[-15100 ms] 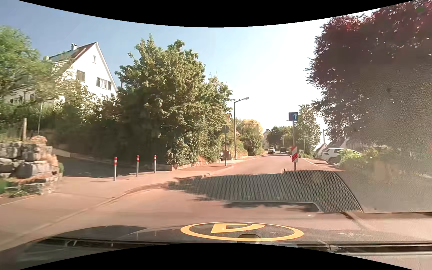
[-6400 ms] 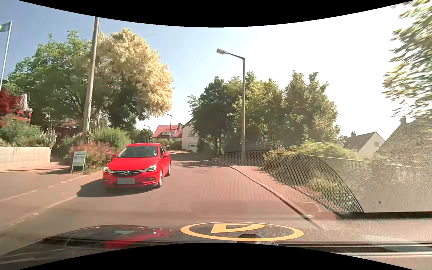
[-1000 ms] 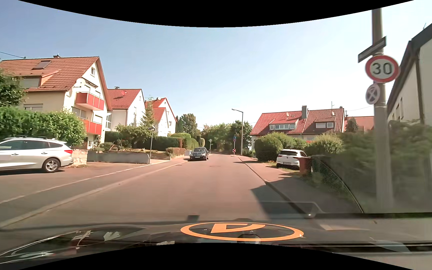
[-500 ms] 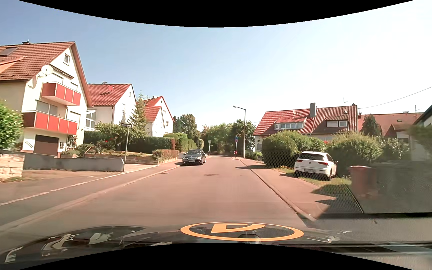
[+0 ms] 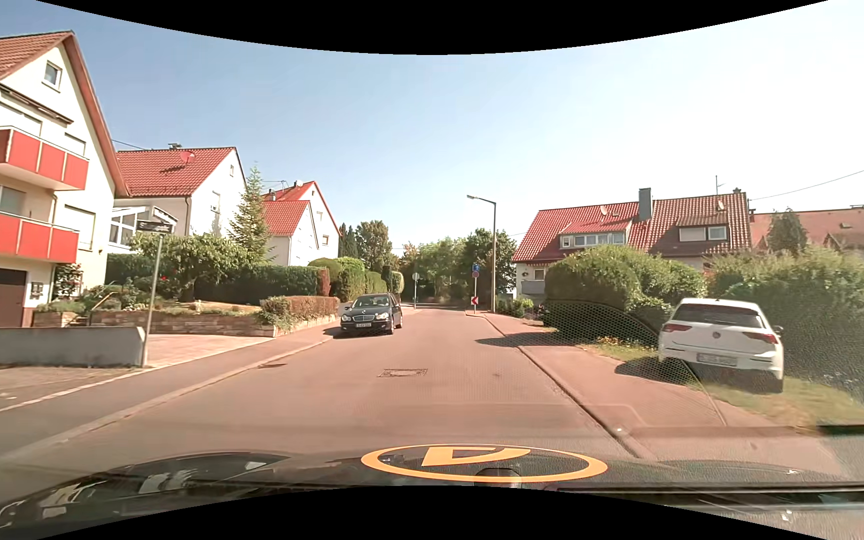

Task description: Follow the waypoints while adhering to traffic rules and regulations

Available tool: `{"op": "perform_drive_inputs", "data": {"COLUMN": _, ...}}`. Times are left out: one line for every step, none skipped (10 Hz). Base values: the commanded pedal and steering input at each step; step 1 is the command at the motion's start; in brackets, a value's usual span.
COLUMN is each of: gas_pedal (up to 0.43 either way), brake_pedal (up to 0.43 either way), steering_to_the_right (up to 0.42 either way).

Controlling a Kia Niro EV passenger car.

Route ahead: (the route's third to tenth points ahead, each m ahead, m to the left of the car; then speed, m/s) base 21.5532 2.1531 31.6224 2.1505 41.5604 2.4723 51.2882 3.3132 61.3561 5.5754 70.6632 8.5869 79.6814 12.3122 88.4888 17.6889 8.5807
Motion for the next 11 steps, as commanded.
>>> {"op": "perform_drive_inputs", "data": {"gas_pedal": 0.169, "brake_pedal": 0.000, "steering_to_the_right": -0.003}}
{"op": "perform_drive_inputs", "data": {"gas_pedal": 0.157, "brake_pedal": 0.000, "steering_to_the_right": -0.003}}
{"op": "perform_drive_inputs", "data": {"gas_pedal": 0.157, "brake_pedal": 0.000, "steering_to_the_right": -0.003}}
{"op": "perform_drive_inputs", "data": {"gas_pedal": 0.157, "brake_pedal": 0.000, "steering_to_the_right": -0.002}}
{"op": "perform_drive_inputs", "data": {"gas_pedal": 0.157, "brake_pedal": 0.000, "steering_to_the_right": -0.003}}
{"op": "perform_drive_inputs", "data": {"gas_pedal": 0.169, "brake_pedal": 0.000, "steering_to_the_right": -0.003}}
{"op": "perform_drive_inputs", "data": {"gas_pedal": 0.169, "brake_pedal": 0.000, "steering_to_the_right": -0.003}}
{"op": "perform_drive_inputs", "data": {"gas_pedal": 0.189, "brake_pedal": 0.000, "steering_to_the_right": -0.003}}
{"op": "perform_drive_inputs", "data": {"gas_pedal": 0.189, "brake_pedal": 0.000, "steering_to_the_right": -0.005}}
{"op": "perform_drive_inputs", "data": {"gas_pedal": 0.209, "brake_pedal": 0.000, "steering_to_the_right": -0.006}}
{"op": "perform_drive_inputs", "data": {"gas_pedal": 0.209, "brake_pedal": 0.000, "steering_to_the_right": -0.005}}
